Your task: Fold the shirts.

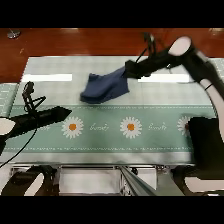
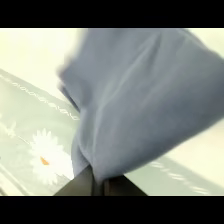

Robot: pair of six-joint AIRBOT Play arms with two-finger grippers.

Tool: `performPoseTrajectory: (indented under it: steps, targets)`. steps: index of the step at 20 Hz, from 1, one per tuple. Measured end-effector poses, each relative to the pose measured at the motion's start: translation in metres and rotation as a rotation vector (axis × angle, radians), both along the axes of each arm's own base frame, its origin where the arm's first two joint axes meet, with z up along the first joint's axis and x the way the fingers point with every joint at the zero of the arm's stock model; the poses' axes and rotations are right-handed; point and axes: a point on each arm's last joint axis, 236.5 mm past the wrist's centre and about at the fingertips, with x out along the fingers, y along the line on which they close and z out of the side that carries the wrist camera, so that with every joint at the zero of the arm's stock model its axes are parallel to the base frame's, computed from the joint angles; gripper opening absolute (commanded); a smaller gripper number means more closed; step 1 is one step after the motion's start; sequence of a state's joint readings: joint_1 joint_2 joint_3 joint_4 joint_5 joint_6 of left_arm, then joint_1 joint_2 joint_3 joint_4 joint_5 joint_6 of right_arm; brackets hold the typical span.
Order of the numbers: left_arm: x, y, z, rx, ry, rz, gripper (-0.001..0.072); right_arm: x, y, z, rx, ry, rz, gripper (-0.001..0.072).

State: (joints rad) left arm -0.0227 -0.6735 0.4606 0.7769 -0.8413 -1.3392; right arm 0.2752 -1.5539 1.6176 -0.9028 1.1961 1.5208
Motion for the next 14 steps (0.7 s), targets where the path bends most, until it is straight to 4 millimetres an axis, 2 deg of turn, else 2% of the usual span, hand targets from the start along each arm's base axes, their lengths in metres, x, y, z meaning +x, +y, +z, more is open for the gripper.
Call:
performPoseTrajectory:
  steps: [3, 5, 7, 10, 14]
  targets:
    - [0.000, 0.000, 0.000, 0.000, 0.000, 0.000, 0.0019, 0.008, -0.040, 0.067, -0.096, -0.098, -0.007, 0.0024]
    - [0.000, 0.000, 0.000, 0.000, 0.000, 0.000, 0.0019, 0.002, -0.079, 0.096, -0.149, -0.106, -0.060, 0.0024]
    - [0.000, 0.000, 0.000, 0.000, 0.000, 0.000, 0.0020, -0.009, -0.125, 0.114, -0.197, -0.073, -0.147, 0.0024]
    - [0.002, 0.001, 0.001, 0.001, -0.006, 0.007, 0.0020, -0.035, -0.196, 0.131, -0.263, -0.007, -0.313, 0.0024]
    - [0.004, 0.002, 0.002, 0.000, -0.013, 0.013, 0.0019, -0.091, -0.272, 0.141, -0.315, 0.056, -0.546, 0.0024]
